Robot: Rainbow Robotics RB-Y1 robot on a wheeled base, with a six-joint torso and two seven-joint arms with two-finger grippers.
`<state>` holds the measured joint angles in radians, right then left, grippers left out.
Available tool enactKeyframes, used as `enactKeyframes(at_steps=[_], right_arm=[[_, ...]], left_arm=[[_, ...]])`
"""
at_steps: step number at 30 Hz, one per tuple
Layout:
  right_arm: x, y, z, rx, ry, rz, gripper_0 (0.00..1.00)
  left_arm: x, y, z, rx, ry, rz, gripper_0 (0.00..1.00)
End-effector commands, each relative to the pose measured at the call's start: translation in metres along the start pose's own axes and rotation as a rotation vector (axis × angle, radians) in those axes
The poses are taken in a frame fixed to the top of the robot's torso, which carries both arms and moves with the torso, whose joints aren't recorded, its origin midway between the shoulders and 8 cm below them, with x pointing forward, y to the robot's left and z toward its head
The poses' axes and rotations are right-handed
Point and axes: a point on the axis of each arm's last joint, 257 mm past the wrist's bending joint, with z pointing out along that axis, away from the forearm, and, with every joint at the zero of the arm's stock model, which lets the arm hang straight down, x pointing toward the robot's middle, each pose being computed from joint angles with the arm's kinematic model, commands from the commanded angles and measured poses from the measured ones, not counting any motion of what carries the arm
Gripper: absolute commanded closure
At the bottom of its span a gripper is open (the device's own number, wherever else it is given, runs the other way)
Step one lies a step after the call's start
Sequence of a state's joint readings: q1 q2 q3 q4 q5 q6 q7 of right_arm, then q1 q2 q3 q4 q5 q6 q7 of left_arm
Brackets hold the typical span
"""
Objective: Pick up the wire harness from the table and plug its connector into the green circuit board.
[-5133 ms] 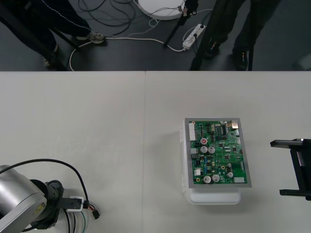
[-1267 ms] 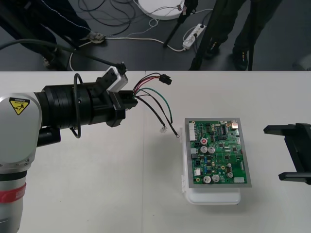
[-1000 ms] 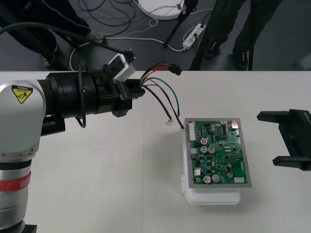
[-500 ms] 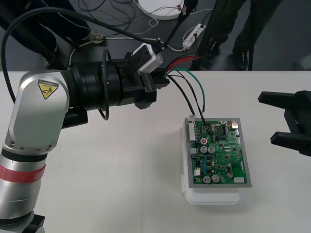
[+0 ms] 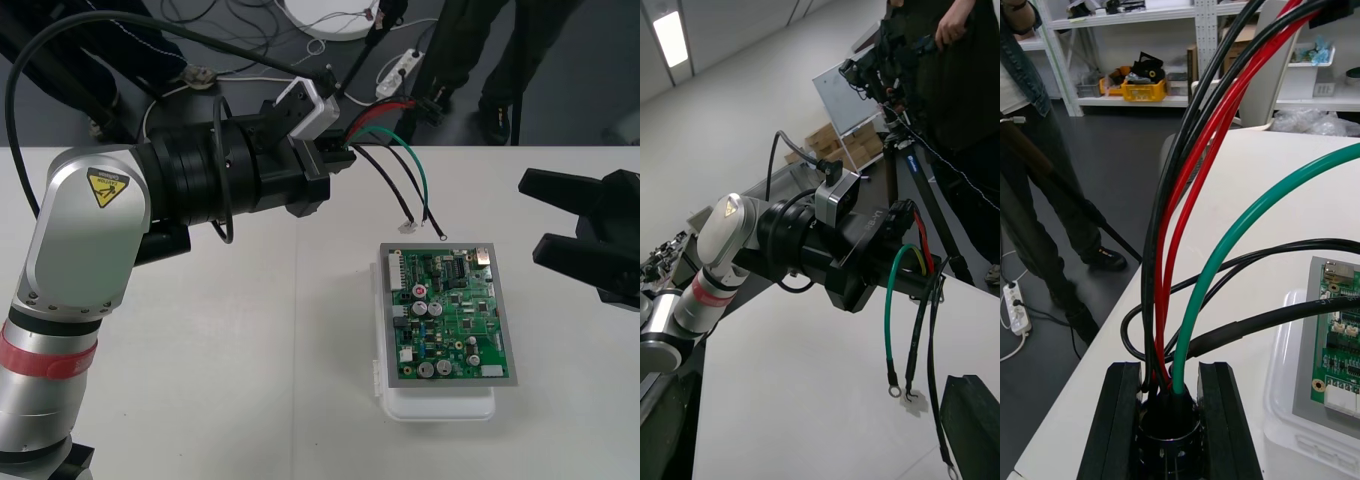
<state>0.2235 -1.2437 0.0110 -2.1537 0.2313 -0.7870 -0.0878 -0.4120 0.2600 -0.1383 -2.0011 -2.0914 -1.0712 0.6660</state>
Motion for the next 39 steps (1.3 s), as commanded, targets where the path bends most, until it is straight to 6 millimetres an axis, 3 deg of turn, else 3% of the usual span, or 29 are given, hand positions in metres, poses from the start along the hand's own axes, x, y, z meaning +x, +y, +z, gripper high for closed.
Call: enactKeyframes(at_steps=[1,7,16,25,39], right_arm=[[-0.016,0.011,0.013,0.020,-0.027,0.027,0.00],[-0.030,0.012,0.025,0.075,-0.043,0.039,0.00],[-0.047,-0.003,0.037,0.231,-0.090,-0.001,0.00],[-0.059,-0.013,0.036,0.293,-0.126,-0.017,0.00],[-0.052,-0.009,0.040,0.291,-0.125,-0.027,0.00]], left_arm=[[-0.045,0.003,0.007,-0.028,-0.093,0.000,1.00],[-0.050,0.006,0.009,-0.046,-0.111,0.005,1.00],[-0.052,0.004,0.011,-0.047,-0.116,0.007,1.00],[-0.055,0.002,0.011,-0.038,-0.129,-0.006,1.00],[-0.057,-0.003,0.016,-0.043,-0.133,0.010,1.00]])
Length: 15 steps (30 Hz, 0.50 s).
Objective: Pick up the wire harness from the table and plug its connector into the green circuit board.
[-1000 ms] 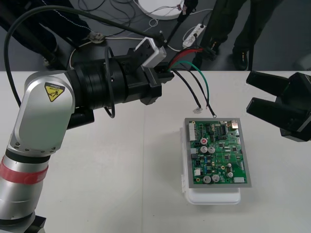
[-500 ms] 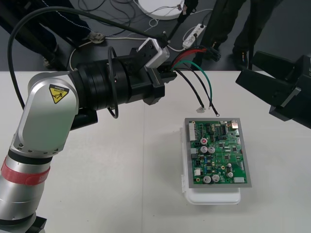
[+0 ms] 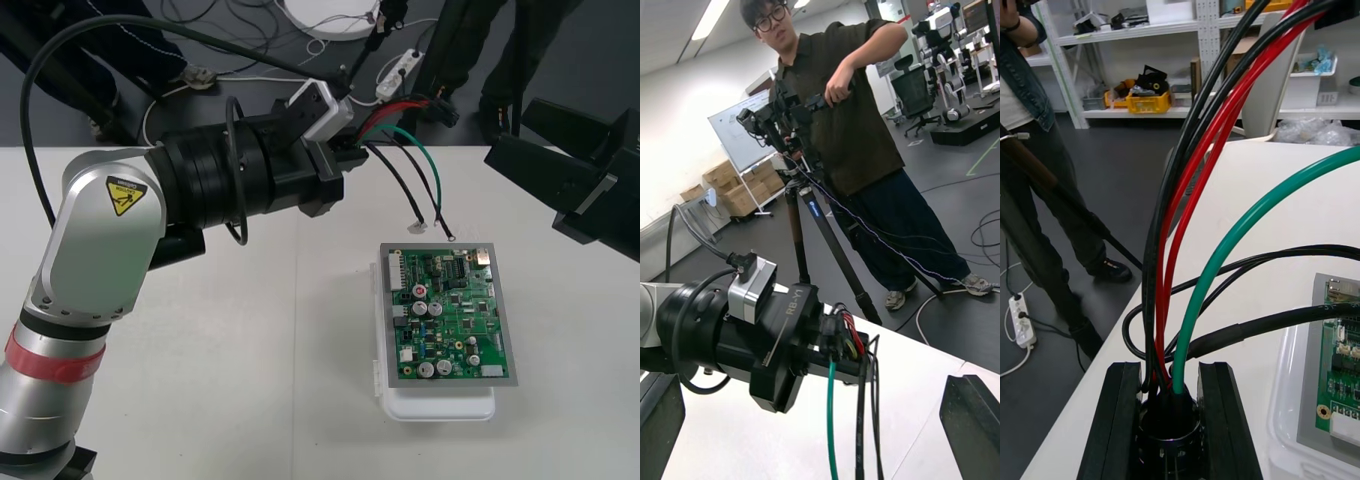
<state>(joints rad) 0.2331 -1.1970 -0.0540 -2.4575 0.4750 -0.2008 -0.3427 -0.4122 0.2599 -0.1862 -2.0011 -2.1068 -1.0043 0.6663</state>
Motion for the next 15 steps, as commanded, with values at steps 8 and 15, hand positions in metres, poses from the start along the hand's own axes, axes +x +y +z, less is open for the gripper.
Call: enactKeyframes(at_steps=[8,15], right_arm=[[0.0028,0.0070,0.0018,0.006,-0.017,0.024,0.00],[0.0060,0.0055,0.0109,0.013,-0.023,0.021,0.00]], left_arm=[[-0.0525,0.0019,0.0102,-0.033,-0.119,-0.024,1.00],[-0.0554,0.0010,0.0143,-0.034,-0.128,-0.044,1.00]])
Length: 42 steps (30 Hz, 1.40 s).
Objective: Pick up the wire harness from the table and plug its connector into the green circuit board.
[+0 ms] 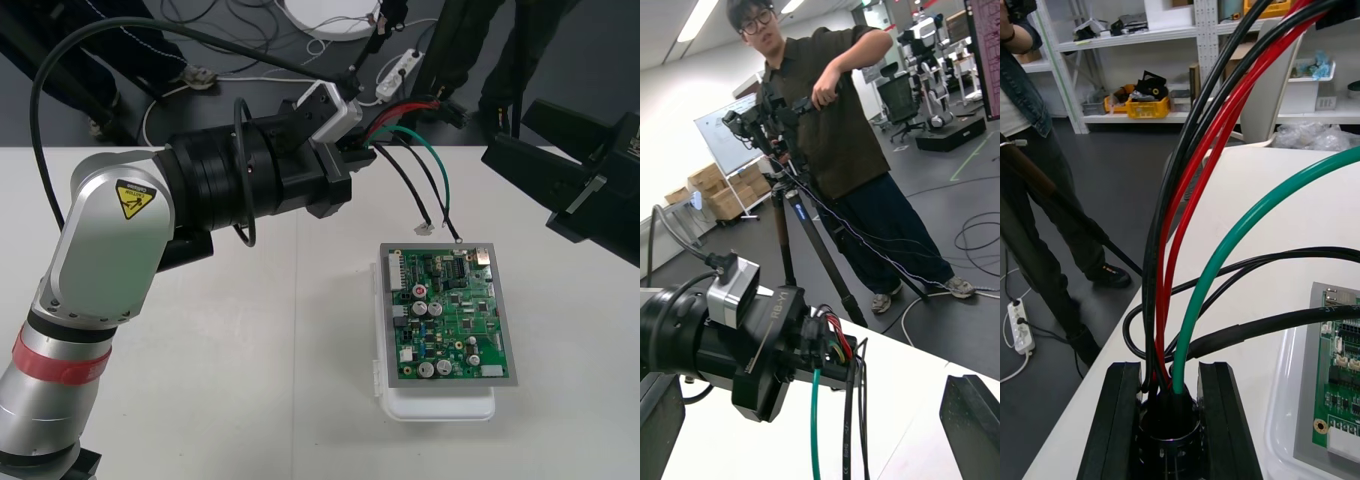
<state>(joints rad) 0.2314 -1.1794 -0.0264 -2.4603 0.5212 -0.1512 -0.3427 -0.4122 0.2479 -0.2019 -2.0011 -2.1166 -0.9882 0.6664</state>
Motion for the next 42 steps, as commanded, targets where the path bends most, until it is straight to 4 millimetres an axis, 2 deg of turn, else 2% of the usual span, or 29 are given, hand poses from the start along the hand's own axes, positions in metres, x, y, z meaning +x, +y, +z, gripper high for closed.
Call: enactKeyframes(at_steps=[1,10,15,32,42], right_arm=[[0.002,0.015,0.012,-0.031,-0.012,0.036,0.00],[0.005,0.018,0.029,-0.030,-0.023,0.037,0.00],[0.001,0.014,0.030,-0.015,-0.037,0.005,0.00],[0.001,-0.010,0.047,0.002,-0.034,-0.075,0.00],[-0.002,-0.014,0.056,-0.007,-0.035,-0.092,0.00]], left_arm=[[-0.051,0.004,0.012,-0.030,-0.118,-0.055,1.00],[-0.045,0.007,0.024,-0.044,-0.132,-0.115,1.00],[-0.039,0.009,0.027,-0.052,-0.128,-0.134,1.00],[-0.037,0.013,0.026,-0.062,-0.127,-0.128,1.00],[-0.037,0.013,0.026,-0.062,-0.127,-0.128,1.00]])
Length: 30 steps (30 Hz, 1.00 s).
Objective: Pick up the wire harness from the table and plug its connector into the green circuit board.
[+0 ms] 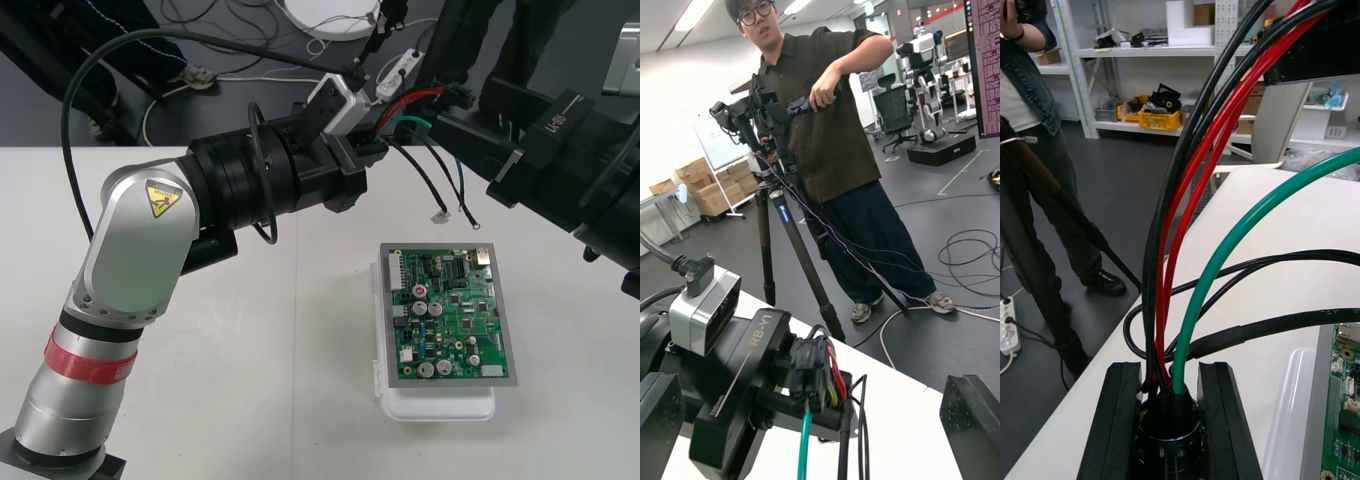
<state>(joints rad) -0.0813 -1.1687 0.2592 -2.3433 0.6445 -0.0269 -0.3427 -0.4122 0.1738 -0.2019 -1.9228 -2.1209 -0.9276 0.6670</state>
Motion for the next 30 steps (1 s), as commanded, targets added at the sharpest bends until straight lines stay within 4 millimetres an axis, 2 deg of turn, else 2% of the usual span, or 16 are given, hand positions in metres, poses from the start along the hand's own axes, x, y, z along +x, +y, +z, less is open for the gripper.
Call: enactKeyframes(at_steps=[1,15,30], right_arm=[[-0.012,0.005,0.011,-0.023,-0.027,-0.001,0.00],[-0.007,-0.005,0.025,-0.021,-0.018,-0.014,0.00],[-0.014,0.007,0.026,-0.047,-0.030,-0.003,0.00]], left_arm=[[-0.038,0.005,0.008,-0.025,-0.083,-0.036,1.00],[-0.037,0.004,0.008,-0.023,-0.081,-0.035,1.00],[-0.039,0.005,0.006,-0.022,-0.091,-0.045,1.00]])
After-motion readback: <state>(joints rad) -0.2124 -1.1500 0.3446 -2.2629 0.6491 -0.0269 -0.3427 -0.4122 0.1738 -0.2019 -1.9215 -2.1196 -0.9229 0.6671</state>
